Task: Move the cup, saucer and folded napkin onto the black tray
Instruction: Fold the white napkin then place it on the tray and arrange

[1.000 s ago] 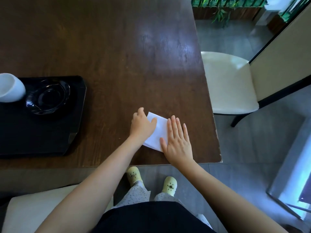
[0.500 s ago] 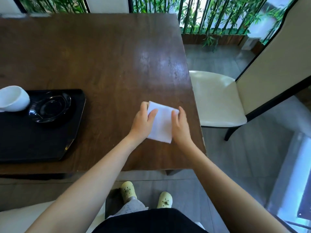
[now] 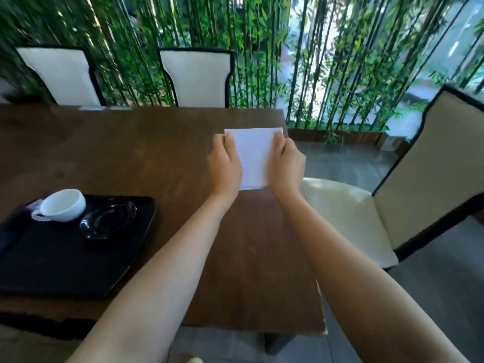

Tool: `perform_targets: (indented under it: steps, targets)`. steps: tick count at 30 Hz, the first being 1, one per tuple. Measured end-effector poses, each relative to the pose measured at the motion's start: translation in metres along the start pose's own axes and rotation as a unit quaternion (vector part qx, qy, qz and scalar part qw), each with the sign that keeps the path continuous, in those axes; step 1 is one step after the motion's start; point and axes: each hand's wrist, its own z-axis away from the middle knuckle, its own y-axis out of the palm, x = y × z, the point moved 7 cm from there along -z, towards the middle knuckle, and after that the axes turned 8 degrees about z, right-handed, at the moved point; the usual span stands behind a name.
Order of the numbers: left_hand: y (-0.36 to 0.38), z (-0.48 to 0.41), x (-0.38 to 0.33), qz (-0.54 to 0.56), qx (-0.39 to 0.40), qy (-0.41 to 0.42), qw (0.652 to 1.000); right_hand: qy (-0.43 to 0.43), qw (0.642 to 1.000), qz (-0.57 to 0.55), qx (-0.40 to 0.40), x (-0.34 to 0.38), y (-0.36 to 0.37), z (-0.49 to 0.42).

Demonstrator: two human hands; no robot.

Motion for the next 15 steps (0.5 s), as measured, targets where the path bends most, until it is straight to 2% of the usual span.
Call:
perform_targets:
  steps: [6,15]
  targets:
    - [-0.053,-0.033,0.001,-0.025,-0.069,0.012,0.997,-0.049,0.997,-0.041,0.039,0.048,0.047,0.004]
    - [-0.192,-0.084,0.005,-0.092,-0.137,0.039,0.985,-0.109,0.980,-0.125,0.108,0.148,0.149,0.059]
